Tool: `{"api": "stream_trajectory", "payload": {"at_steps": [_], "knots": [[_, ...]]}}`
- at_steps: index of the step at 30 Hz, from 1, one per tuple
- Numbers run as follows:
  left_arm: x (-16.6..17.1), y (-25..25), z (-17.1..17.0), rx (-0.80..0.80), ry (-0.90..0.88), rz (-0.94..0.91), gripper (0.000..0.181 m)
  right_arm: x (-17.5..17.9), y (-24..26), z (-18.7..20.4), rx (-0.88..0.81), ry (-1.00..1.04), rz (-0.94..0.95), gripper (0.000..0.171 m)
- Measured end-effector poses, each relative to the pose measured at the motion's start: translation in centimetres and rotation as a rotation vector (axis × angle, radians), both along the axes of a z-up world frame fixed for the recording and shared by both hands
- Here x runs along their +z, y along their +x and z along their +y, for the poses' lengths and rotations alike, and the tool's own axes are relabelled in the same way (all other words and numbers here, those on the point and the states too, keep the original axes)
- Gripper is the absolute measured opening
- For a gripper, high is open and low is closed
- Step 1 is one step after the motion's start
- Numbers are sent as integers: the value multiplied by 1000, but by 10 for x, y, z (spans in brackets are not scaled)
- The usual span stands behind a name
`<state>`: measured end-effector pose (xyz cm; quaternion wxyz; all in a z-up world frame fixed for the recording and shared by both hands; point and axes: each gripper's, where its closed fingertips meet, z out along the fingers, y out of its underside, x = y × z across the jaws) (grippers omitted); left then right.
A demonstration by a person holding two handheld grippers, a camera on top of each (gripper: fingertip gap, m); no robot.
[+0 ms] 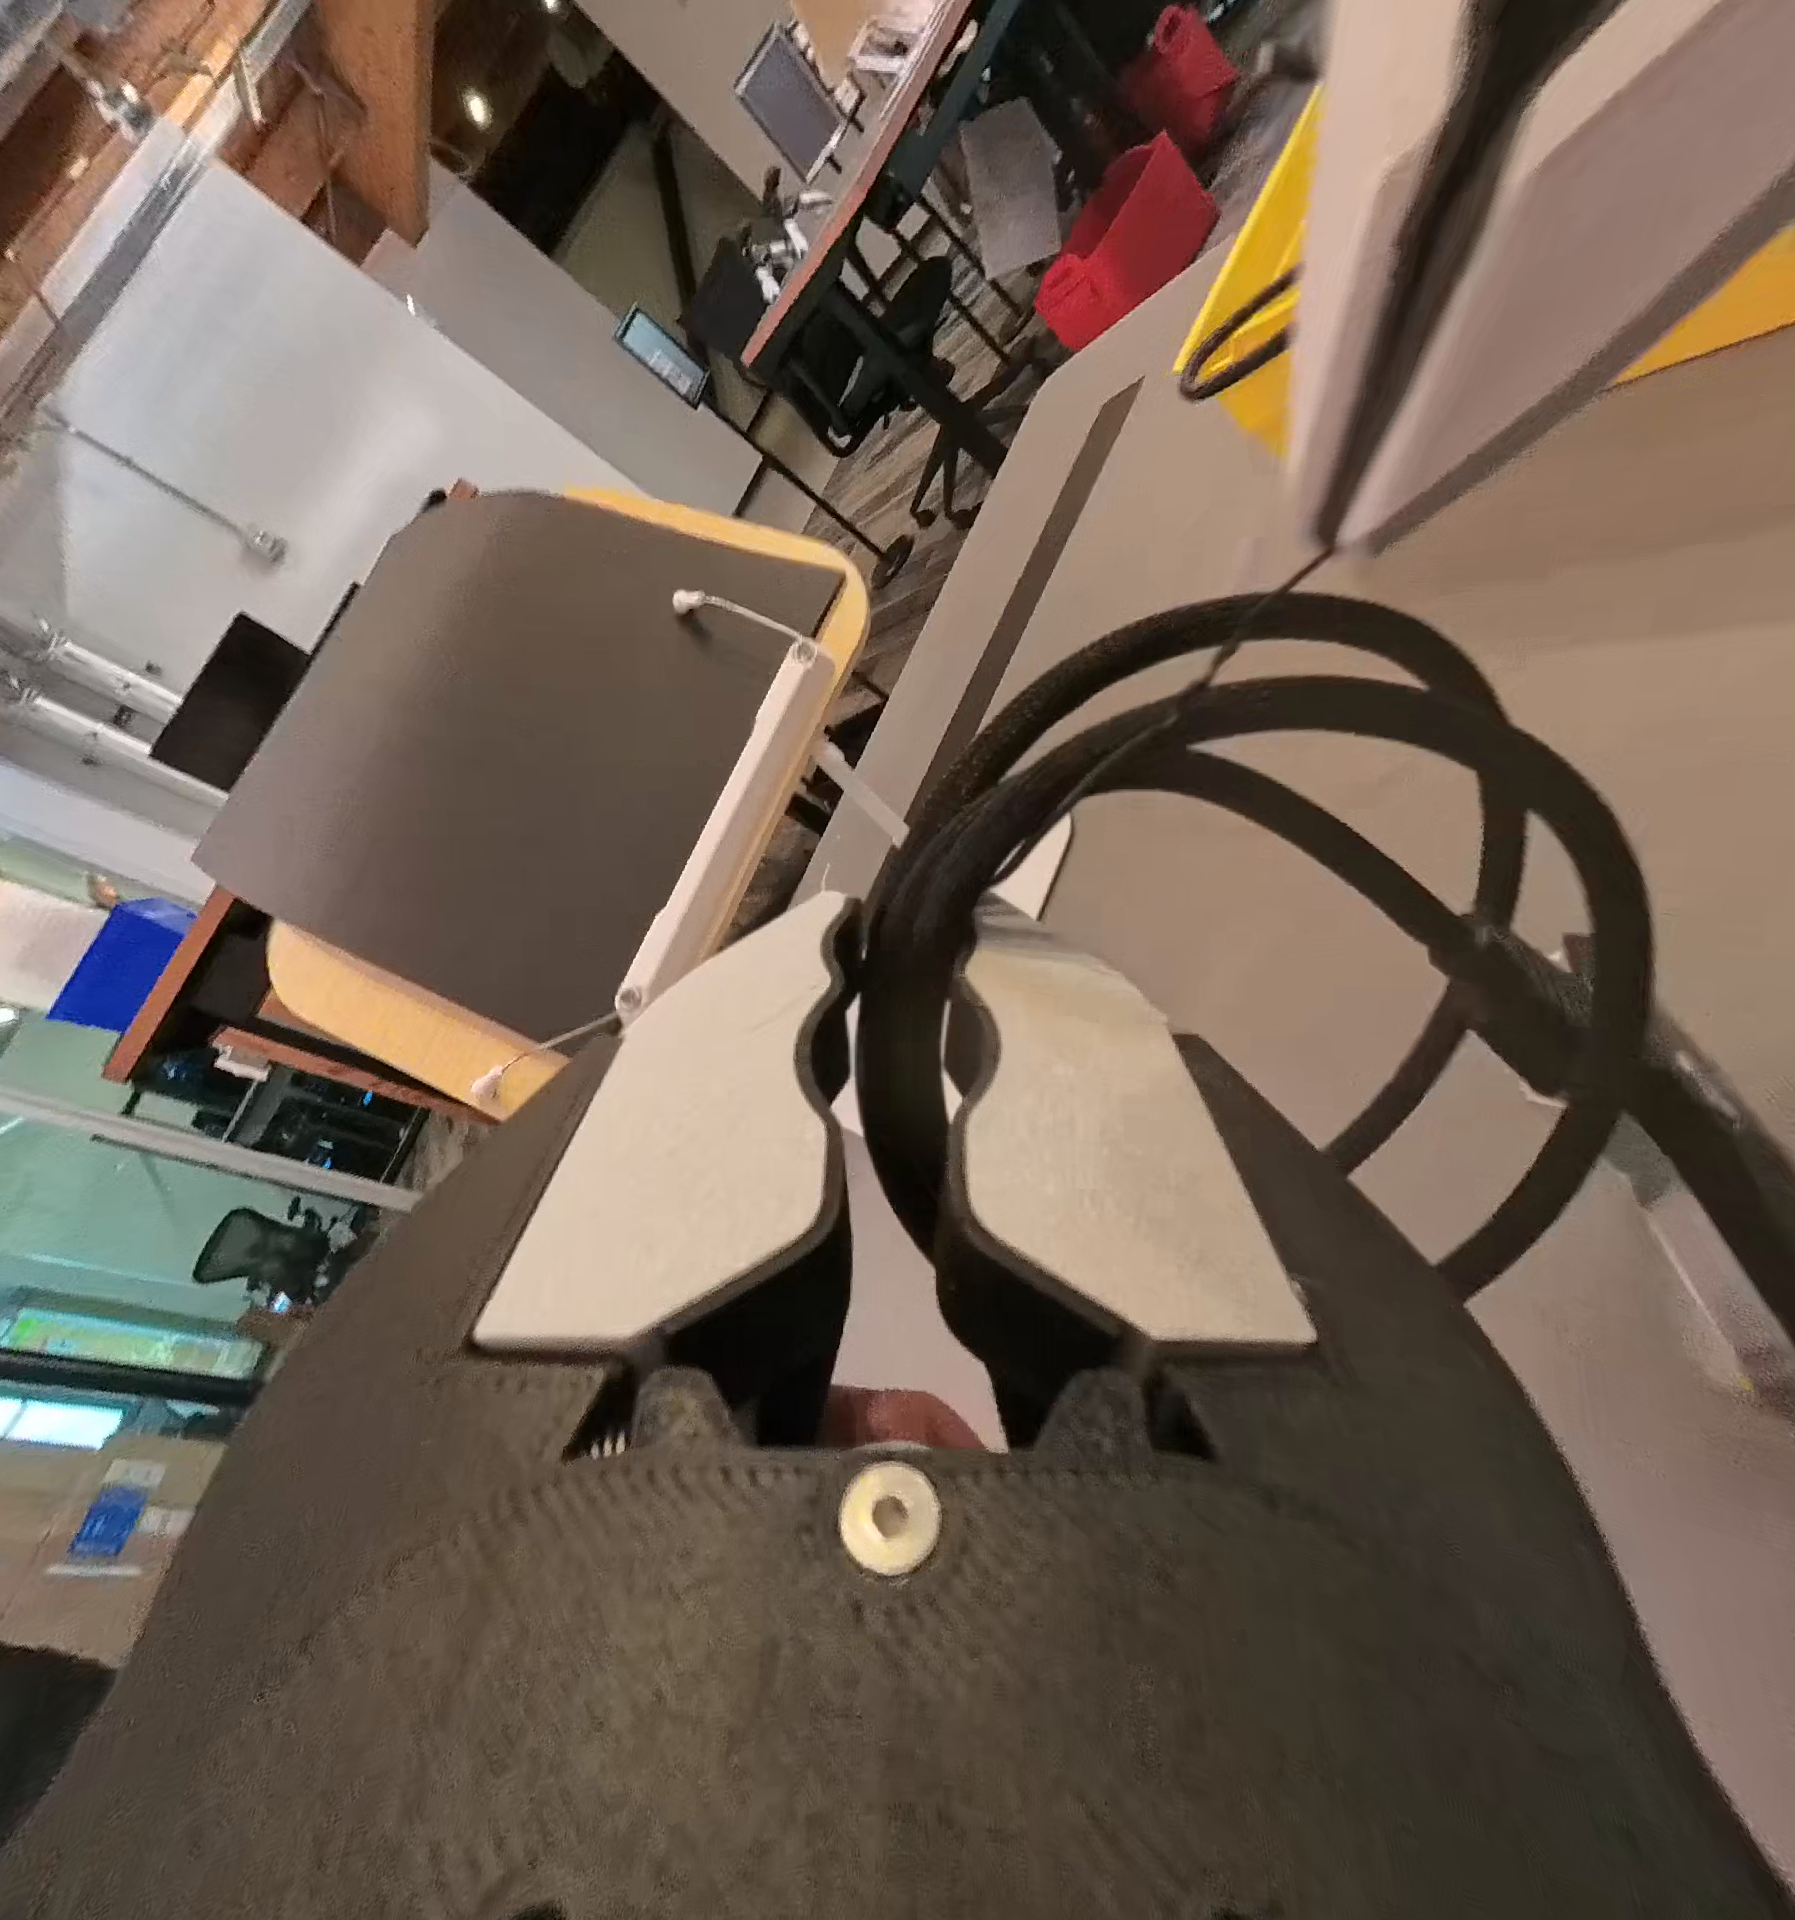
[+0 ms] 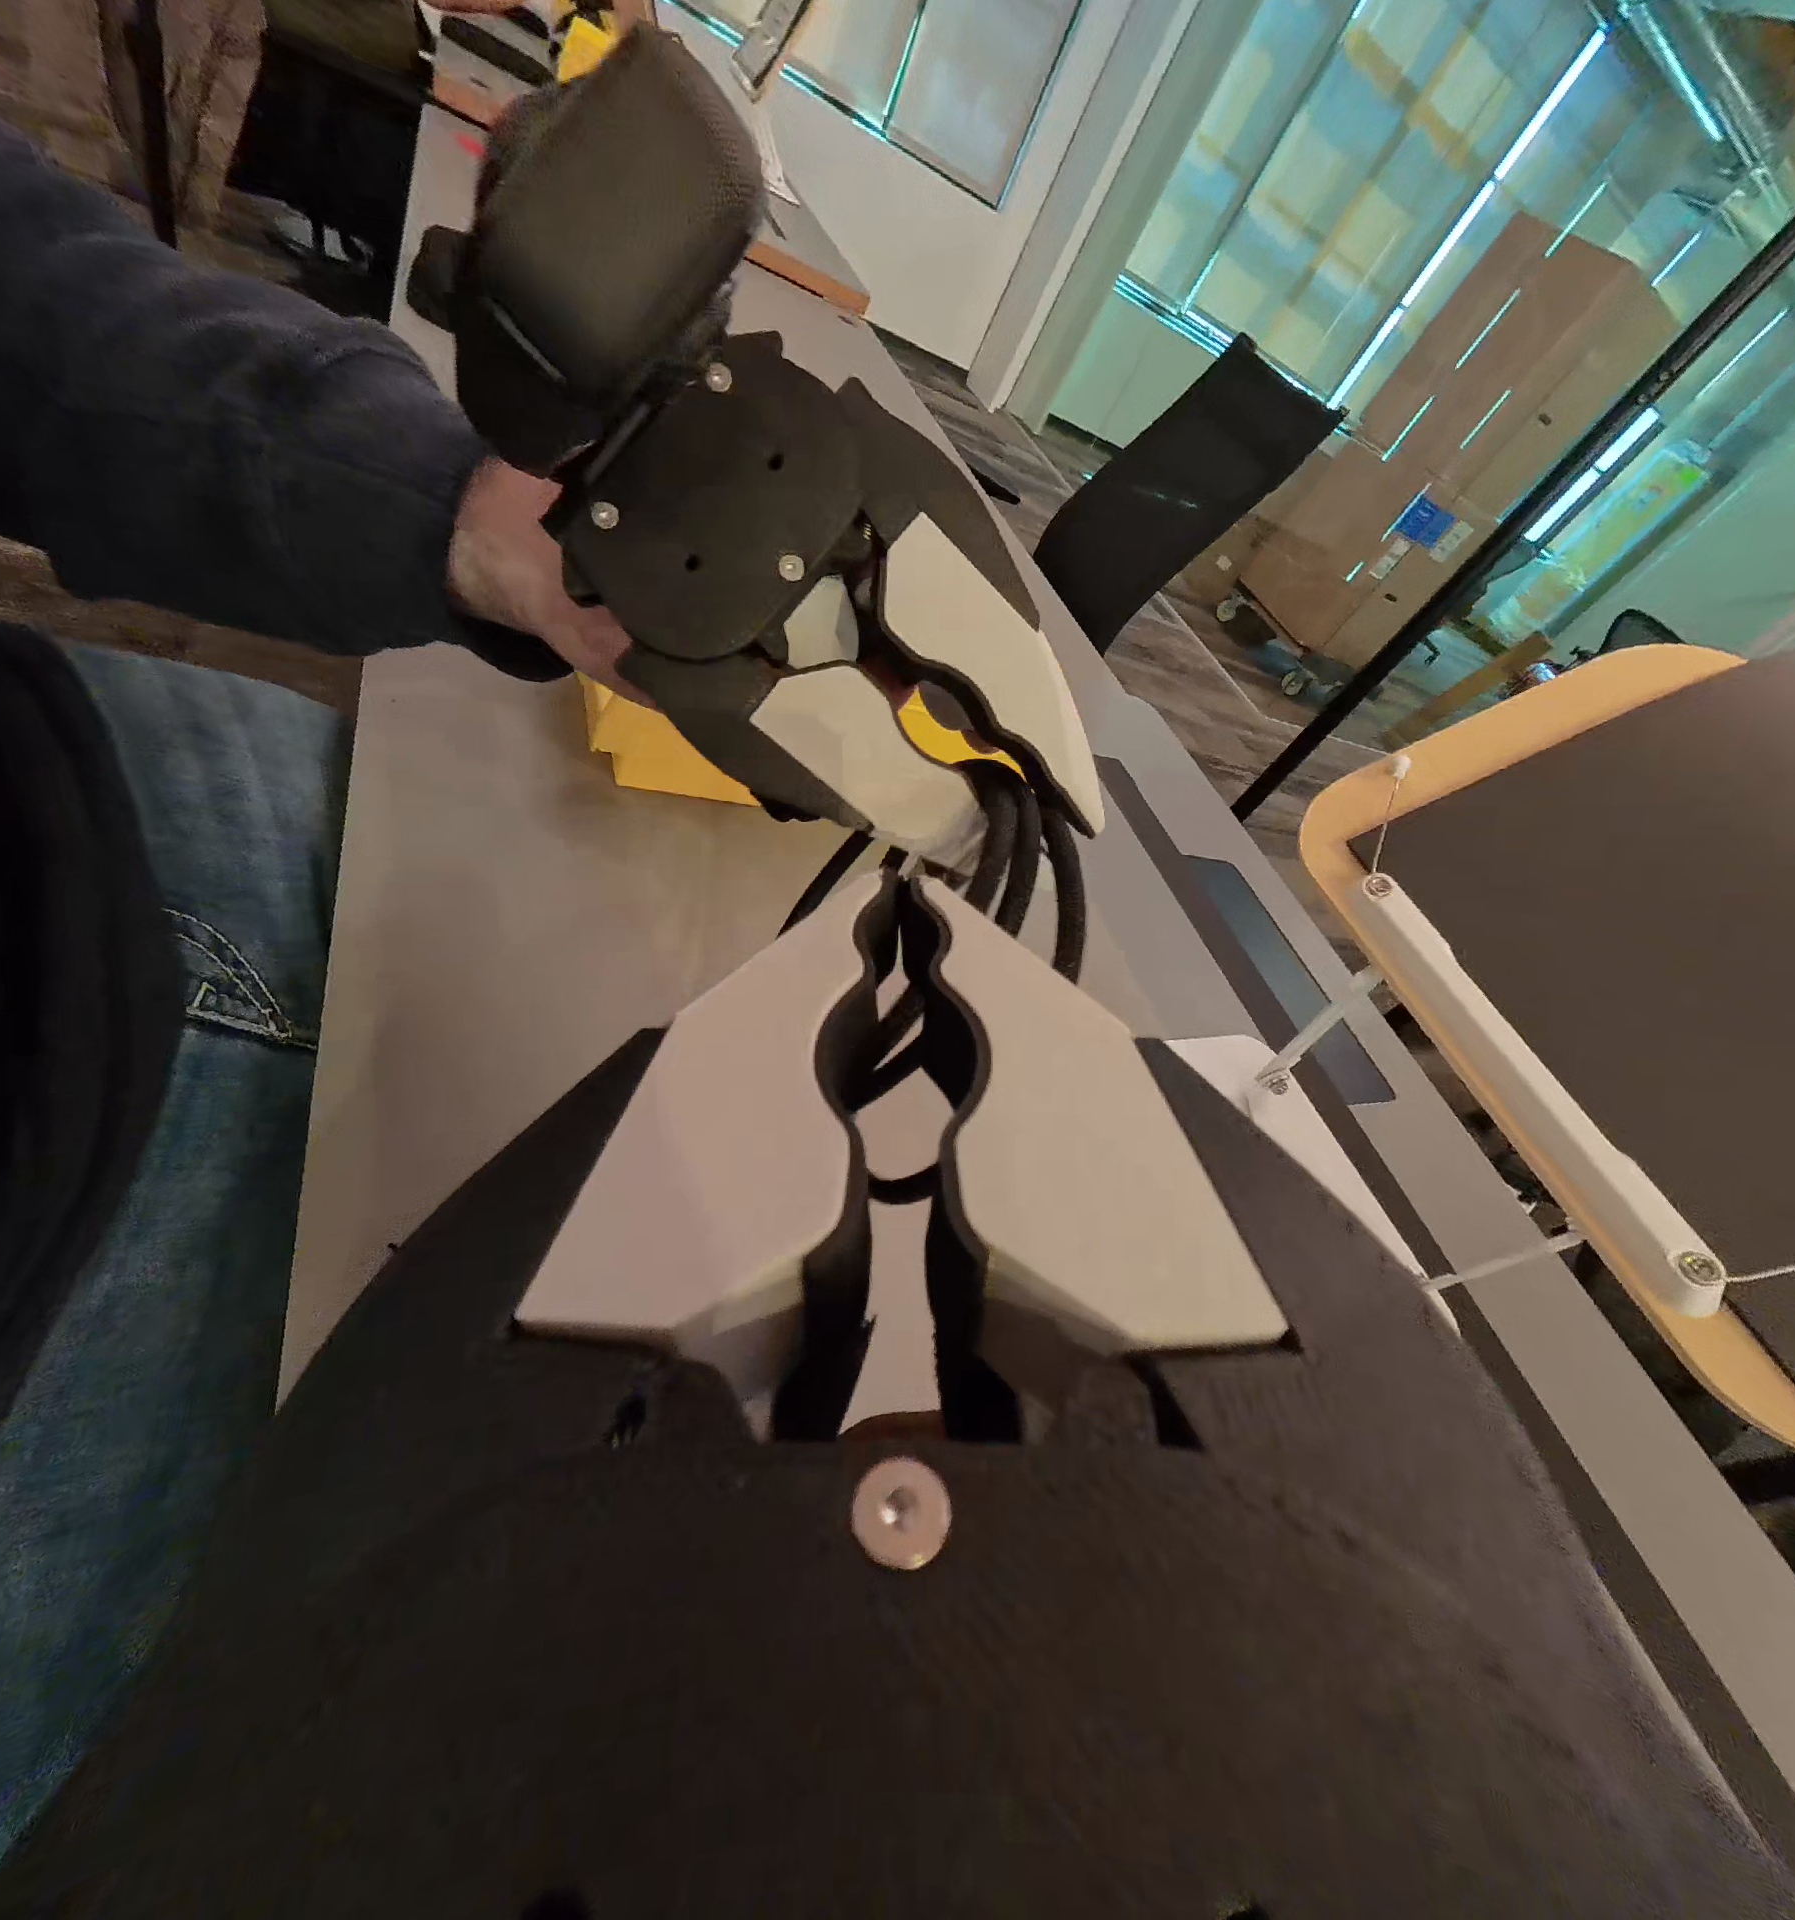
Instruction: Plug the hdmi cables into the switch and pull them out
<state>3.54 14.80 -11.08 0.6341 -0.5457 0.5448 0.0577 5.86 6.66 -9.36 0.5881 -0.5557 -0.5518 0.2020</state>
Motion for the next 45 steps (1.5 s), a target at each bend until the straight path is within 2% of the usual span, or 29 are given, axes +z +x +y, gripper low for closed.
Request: {"api": "stream_trajectory", "payload": {"at_steps": [3, 5, 10, 13, 16, 20, 23, 25, 30, 33, 36, 37, 40, 41, 43, 45], "knots": [[-3, -5, 7, 25, -19, -13, 12, -4, 7, 5, -26, -2, -9, 0], [-5, -15, 19, 110, -1, 24, 8, 1, 11, 0, -4, -25, 35, 0], [-6, -42, 42, 191, -47, -11, 6, -3, 27, 3, -54, -9, 12, 0], [-5, -44, 45, 204, -54, -32, 6, -31, 27, 7, -68, -17, -79, 0], [-5, -47, 47, 213, -56, -38, 6, -70, 17, -2, -25, -112, -147, 0], [0, -51, 49, 222, -68, -76, 7, -131, 10, -2, -57, -209, -257, 9], [0, -55, 51, 233, -78, -87, 7, -161, 12, 0, -77, -274, -321, 39], [0, -55, 52, 234, -80, -92, 7, -153, 12, 0, -70, -275, -286, 45], [-2, -56, 54, 237, -106, -118, 7, -108, 19, 15, -96, -251, -179, 64], [-2, -56, 54, 234, -124, -143, 7, -91, 20, 37, -167, -208, -153, 80], [2, -48, 48, 195, -144, -176, 8, -78, 7, 64, -203, -244, -33, 86], [3, -44, 44, 177, -145, -182, 8, -77, -1, 70, -186, -281, 9, 86], [5, -35, 36, 154, -137, -187, 8, -87, -21, 87, -156, -354, 50, 71], [6, -34, 34, 145, -145, -195, 9, -93, -25, 90, -142, -365, 28, 55], [9, -36, 34, 139, -155, -219, 9, -94, -30, 91, -104, -385, 54, 33], [7, -35, 35, 124, -178, -233, 11, -94, -26, 97, -127, -383, 69, 26]]}}
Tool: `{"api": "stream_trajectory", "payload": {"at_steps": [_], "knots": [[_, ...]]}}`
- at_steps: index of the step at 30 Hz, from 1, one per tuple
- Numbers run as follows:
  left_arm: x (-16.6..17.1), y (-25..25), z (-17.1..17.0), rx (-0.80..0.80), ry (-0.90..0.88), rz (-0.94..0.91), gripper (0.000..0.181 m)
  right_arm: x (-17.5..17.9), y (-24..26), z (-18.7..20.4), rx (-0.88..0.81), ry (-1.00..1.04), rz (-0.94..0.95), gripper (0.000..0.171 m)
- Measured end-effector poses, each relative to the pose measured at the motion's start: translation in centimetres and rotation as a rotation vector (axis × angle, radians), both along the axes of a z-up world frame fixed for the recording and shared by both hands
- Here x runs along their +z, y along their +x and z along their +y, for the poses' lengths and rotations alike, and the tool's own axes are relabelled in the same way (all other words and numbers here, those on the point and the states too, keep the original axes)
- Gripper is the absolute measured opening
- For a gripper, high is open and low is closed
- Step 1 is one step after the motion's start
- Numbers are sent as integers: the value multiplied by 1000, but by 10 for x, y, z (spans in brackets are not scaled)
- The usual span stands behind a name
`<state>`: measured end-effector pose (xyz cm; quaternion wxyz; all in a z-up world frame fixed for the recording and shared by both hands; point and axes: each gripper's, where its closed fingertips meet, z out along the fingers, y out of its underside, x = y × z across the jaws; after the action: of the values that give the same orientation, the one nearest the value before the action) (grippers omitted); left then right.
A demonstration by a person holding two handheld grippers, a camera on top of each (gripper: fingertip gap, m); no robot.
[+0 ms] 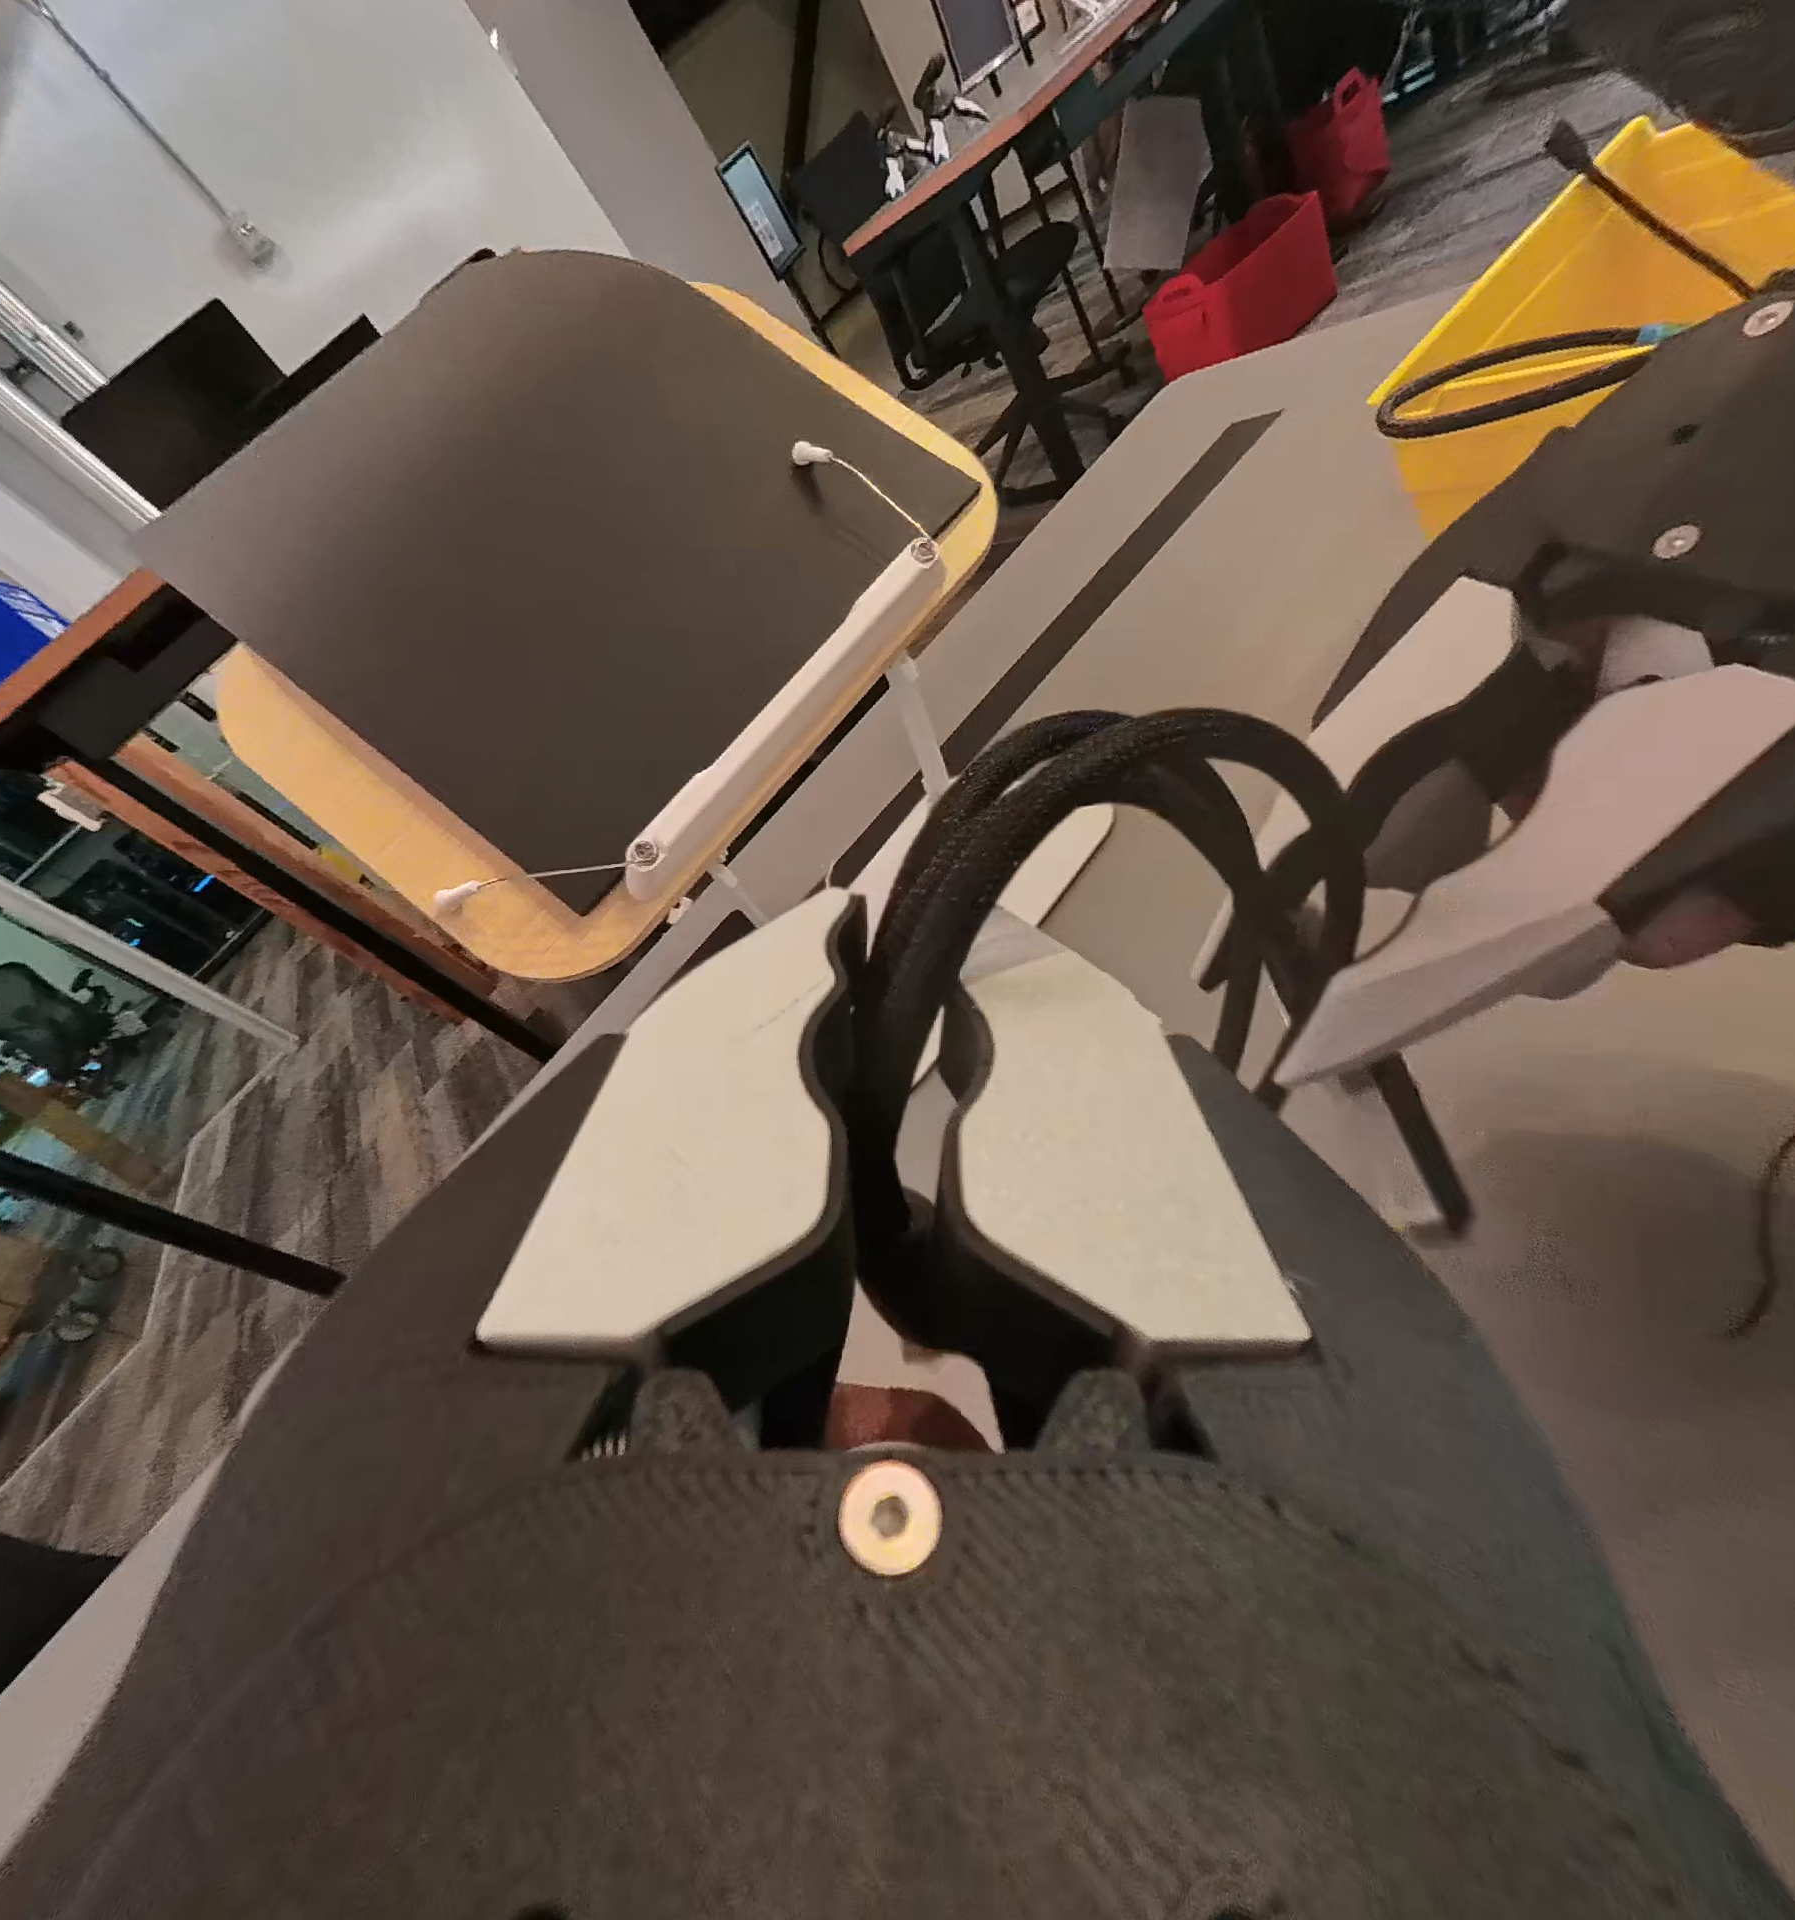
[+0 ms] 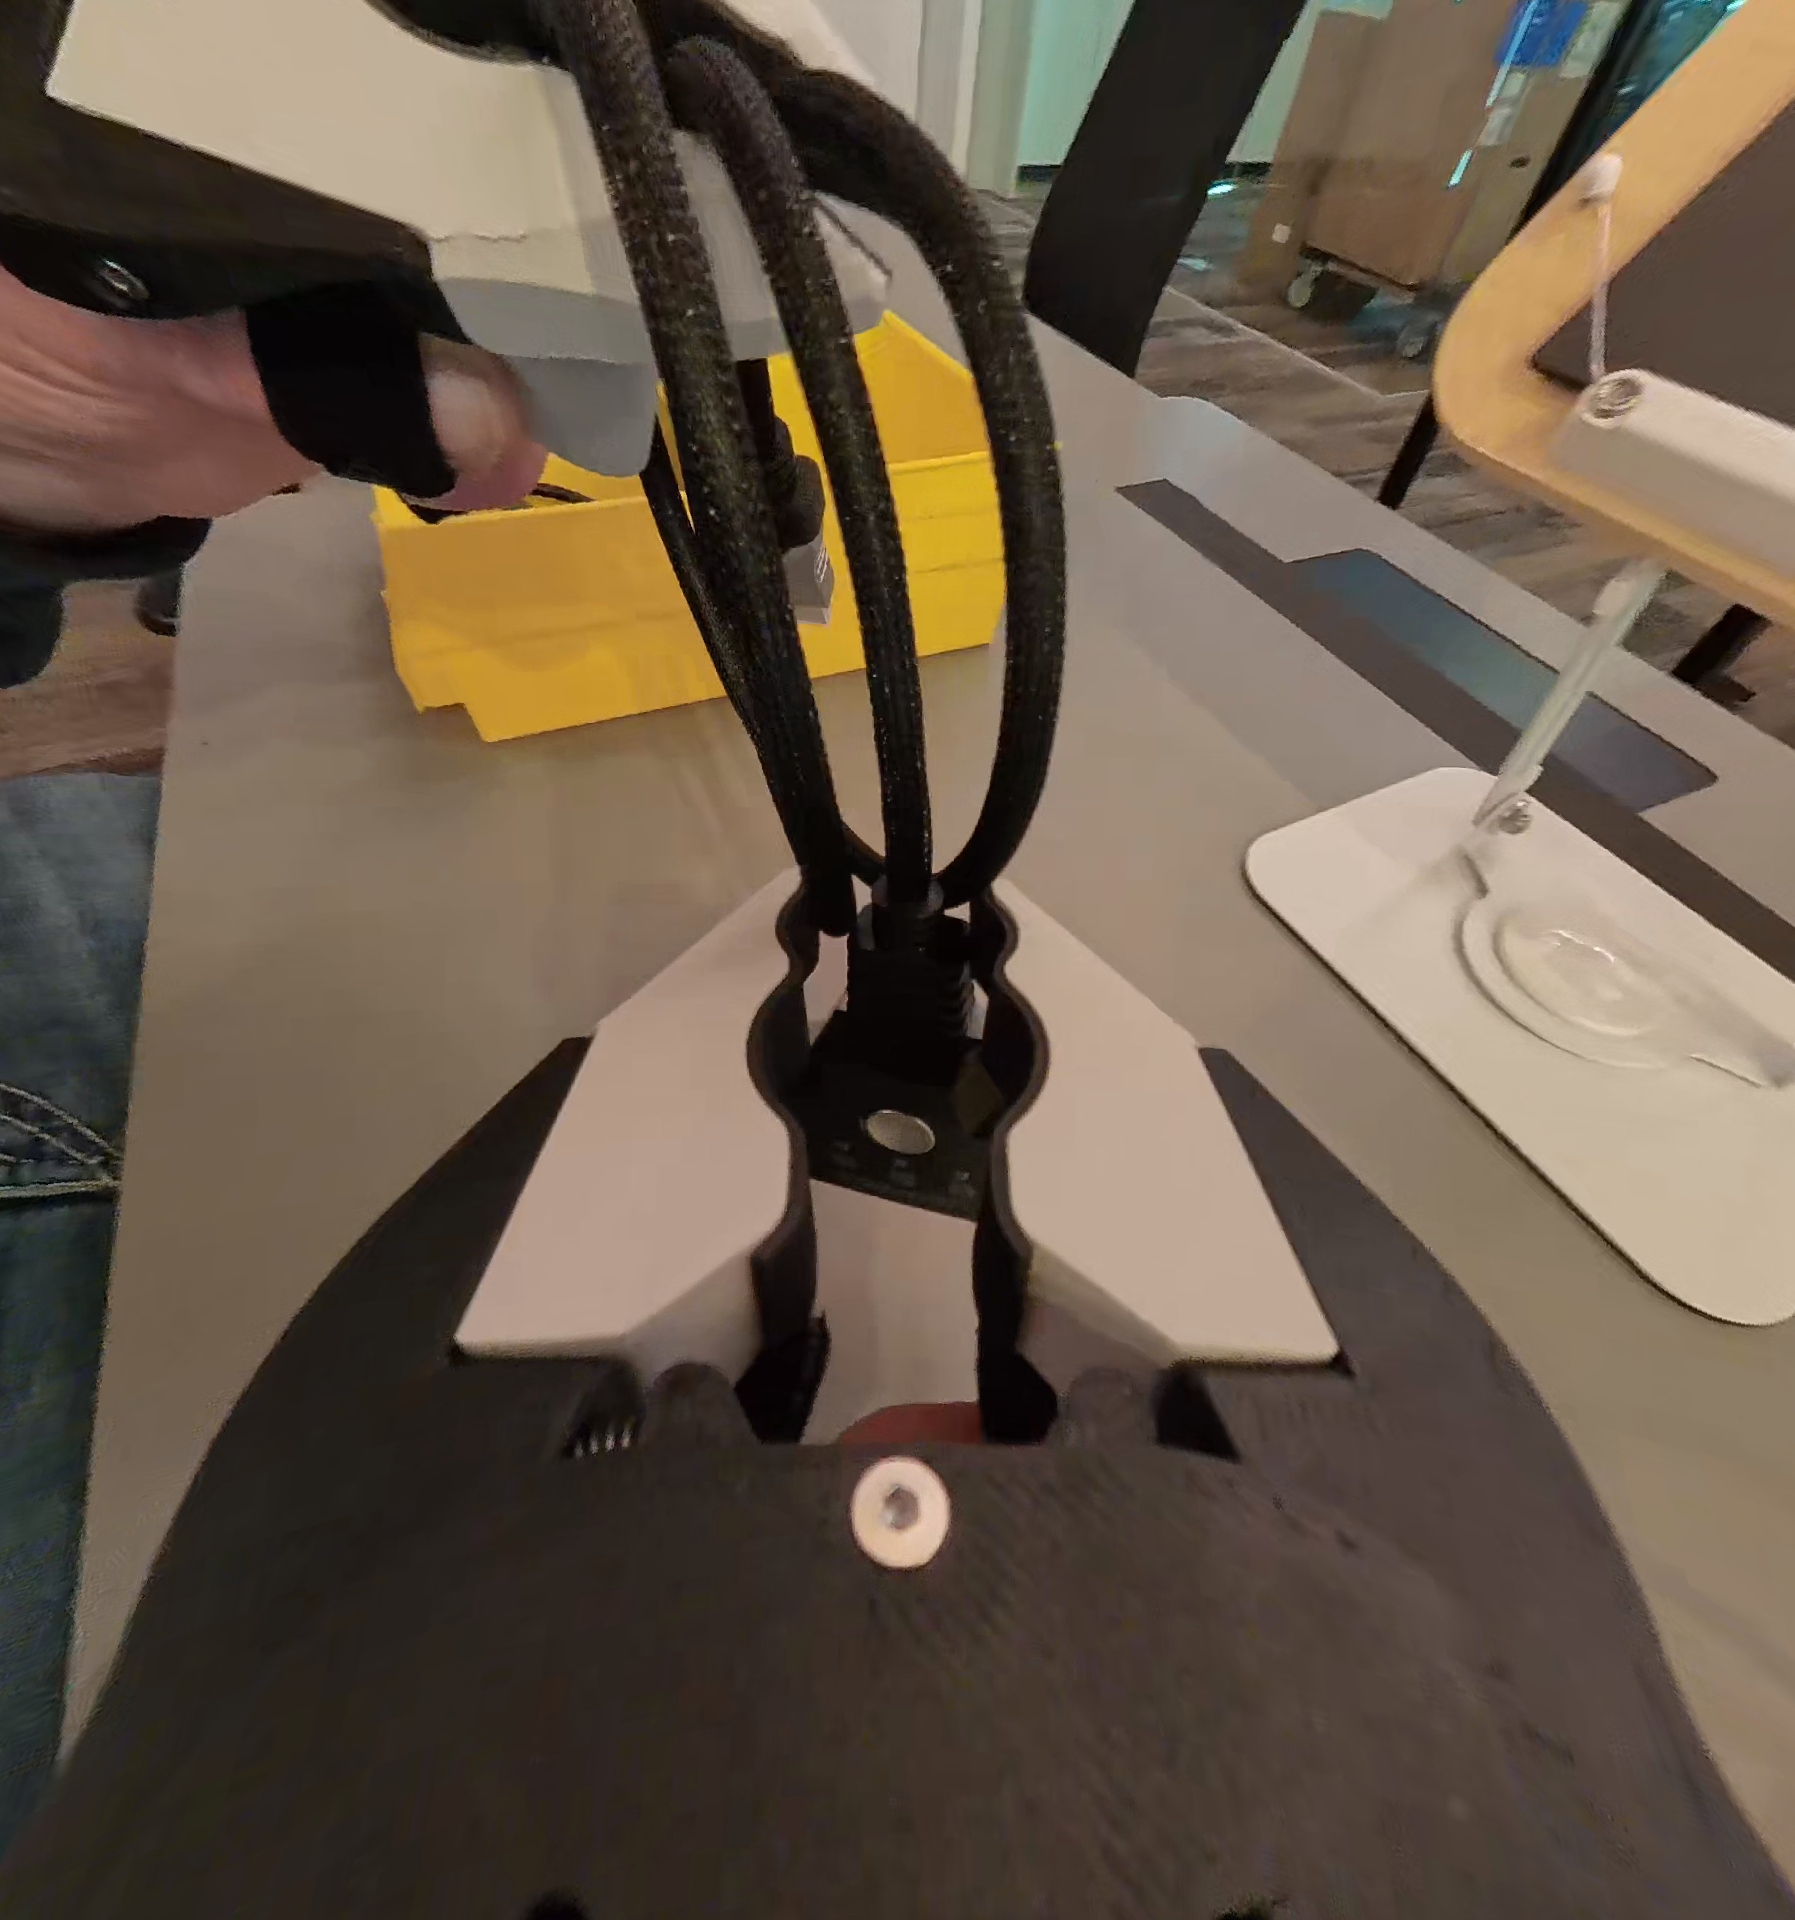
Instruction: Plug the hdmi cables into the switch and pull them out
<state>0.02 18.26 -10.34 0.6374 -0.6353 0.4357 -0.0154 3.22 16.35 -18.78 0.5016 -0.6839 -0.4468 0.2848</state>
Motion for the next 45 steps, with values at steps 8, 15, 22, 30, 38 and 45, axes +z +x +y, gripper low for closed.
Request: {"api": "stream_trajectory", "payload": {"at_steps": [8, 15, 22, 30, 38, 45], "knots": [[-7, 0, 3, -50, -21, 41, 21, 9, 21, 17, -77, 50, 57, 26], [26, -2, -17, -214, -42, -26, 53, 38, 39, 21, -14, -35, 412, 25], [-36, 18, -27, -303, -356, 2, 59, 78, 43, 10, 80, -90, 759, 25], [-43, 55, -37, -246, -133, -68, 77, 93, 40, 15, 13, -142, 962, 25], [-36, 53, -41, -159, 44, -59, 23, 95, 27, 4, 52, -162, 968, 25], [-29, 36, -27, -66, 238, 232, 20, 89, 51, 6, -22, -139, 879, 24]]}}
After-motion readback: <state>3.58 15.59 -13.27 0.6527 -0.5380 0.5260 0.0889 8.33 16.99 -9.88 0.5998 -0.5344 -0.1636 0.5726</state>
